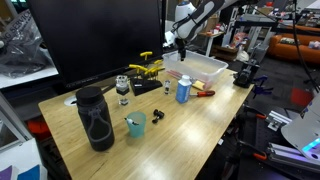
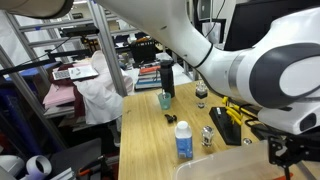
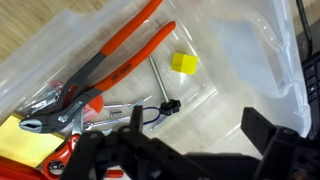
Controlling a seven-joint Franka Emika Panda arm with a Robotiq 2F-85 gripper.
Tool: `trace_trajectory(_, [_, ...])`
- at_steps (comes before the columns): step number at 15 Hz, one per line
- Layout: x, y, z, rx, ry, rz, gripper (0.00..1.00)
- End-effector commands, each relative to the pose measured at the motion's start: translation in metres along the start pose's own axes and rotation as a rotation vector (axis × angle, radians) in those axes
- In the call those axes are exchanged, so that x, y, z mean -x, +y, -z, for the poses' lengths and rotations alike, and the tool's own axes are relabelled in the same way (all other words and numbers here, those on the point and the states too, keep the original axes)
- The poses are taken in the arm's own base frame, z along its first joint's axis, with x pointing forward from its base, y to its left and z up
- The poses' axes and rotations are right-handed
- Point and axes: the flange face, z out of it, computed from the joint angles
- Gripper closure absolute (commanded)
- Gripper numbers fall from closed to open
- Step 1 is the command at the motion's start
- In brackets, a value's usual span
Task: Move the silver object from the storage box to the table
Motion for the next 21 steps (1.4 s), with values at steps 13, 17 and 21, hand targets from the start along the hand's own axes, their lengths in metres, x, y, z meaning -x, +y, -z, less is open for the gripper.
trace_trajectory(13, [-0.021,-0.011,-0.068,0.172,-0.132,-0.082,0.00])
trace_trajectory(17, [-0.023,-0.016,-0.085,0.181,-0.133,-0.005,0.00])
trace_trajectory(21, [-0.019,-0.017,-0.092,0.165,-0.122,0.063,0.00])
